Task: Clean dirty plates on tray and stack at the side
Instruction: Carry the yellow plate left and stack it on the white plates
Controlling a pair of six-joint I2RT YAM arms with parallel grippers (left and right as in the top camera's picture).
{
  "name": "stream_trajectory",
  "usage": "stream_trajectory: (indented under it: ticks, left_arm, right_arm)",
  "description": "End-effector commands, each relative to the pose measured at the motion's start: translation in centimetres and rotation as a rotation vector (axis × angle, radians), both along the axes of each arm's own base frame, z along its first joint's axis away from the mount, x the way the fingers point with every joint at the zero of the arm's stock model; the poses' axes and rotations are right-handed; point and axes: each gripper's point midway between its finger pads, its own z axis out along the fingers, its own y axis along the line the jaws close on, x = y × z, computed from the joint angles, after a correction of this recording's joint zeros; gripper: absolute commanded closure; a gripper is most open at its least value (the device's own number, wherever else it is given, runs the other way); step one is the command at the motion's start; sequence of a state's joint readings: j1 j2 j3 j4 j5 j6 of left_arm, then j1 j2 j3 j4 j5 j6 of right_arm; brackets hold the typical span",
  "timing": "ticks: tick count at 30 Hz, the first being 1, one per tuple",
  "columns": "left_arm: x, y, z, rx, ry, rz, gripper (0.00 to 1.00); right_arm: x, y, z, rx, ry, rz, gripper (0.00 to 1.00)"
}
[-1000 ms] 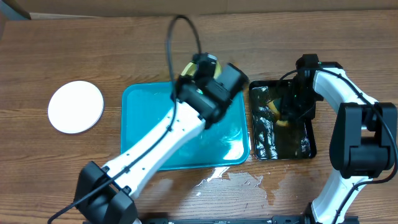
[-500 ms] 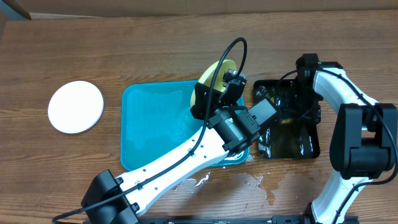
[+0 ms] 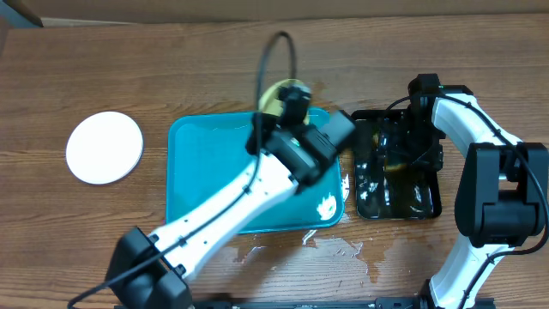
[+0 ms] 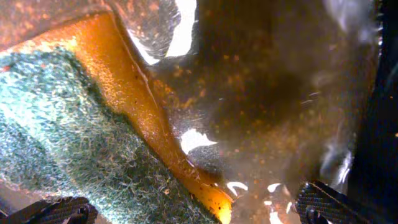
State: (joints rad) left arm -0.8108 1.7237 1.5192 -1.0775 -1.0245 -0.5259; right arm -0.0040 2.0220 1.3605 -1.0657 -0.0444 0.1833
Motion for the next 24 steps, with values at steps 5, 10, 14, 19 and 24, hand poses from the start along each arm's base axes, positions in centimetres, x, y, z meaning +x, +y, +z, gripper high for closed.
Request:
stream_trajectory:
  ticks: [5, 10, 14, 19, 24]
  left_arm:
    - [3.0, 9.7, -2.8, -0.31, 0.157, 0.268, 0.96]
    - [3.3, 19.6, -4.6, -0.51, 0.189, 0.528, 0.96]
    - [1.7, 27.2, -5.6, -0.693, 0.166, 0.732, 0.96]
    - [-1.8, 35.4, -6.0, -0.787, 0.082, 0.95, 0.96]
    - [-4.3, 40.5, -6.6, -0.83, -0.008, 1.073, 0.96]
  right_arm:
    - [1.2, -0.6, -0.6, -0.015, -0.055, -0.009, 0.0]
    - [3.6, -0.6, -0.6, -0.016, -0.154, -0.01, 0.0]
    - [5.5, -0.7, -0.4, -0.016, -0.23, -0.01, 0.0]
    - [7.2, -0.7, -0.2, -0.017, -0.299, -0.011, 0.0]
    - [7.6, -0.7, -0.1, -0.017, -0.319, -0.011, 0.0]
